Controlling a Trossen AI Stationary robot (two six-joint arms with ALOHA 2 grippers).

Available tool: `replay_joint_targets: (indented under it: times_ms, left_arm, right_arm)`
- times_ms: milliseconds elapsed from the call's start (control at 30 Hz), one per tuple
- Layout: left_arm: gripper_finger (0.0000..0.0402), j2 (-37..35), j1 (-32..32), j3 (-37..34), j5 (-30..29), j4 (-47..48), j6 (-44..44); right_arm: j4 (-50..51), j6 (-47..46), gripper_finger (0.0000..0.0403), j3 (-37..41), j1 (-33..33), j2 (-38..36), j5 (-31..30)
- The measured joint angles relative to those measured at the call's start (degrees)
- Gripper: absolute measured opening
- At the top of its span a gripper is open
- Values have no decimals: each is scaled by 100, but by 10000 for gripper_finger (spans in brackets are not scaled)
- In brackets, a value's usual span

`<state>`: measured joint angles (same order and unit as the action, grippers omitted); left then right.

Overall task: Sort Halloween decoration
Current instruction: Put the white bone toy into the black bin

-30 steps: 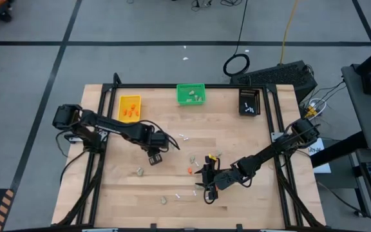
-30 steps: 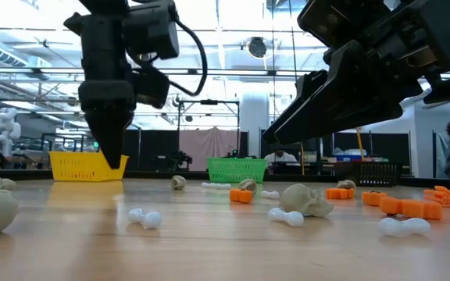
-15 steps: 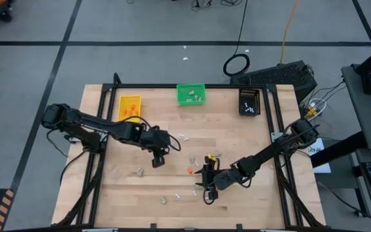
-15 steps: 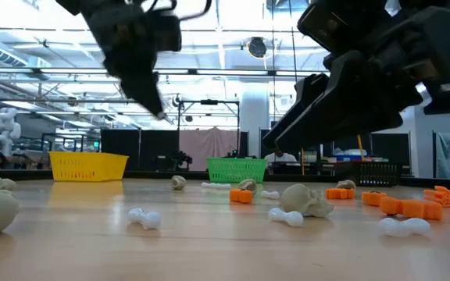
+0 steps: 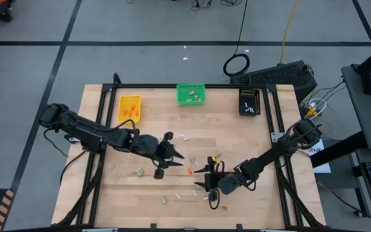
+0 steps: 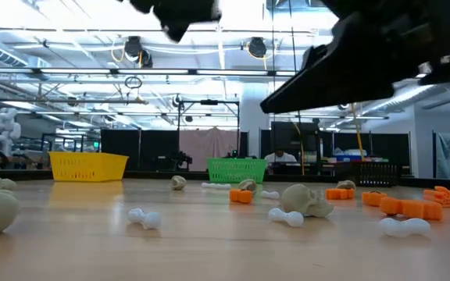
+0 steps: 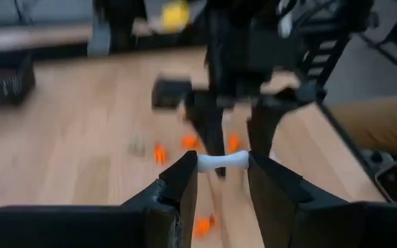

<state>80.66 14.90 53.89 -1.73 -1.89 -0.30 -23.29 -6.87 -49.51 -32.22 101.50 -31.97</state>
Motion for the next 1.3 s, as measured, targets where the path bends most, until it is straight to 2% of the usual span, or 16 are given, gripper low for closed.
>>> replay_joint_targets:
  times_ms: [333,700,867,1133,1300]
  left_arm:
    - [117,0,76,0,-48,-974,2064]
    - [118,0,72,2,-172,-1462,5635]
    - [118,0,71,2,-604,-1469,7037]
    - [118,0,71,2,-779,-1476,7310]
    - [118,0,71,2,-779,-1474,7278]
  right_arm:
    - [239,-415,196,-1,-387,-16,13]
    - [616,-574,196,-1,-575,-16,2]
    - [798,-221,196,-1,-567,-112,-462]
    - [618,210,196,-1,-567,-425,-1329]
    - [-212,257,196,-1,-567,-297,-1162]
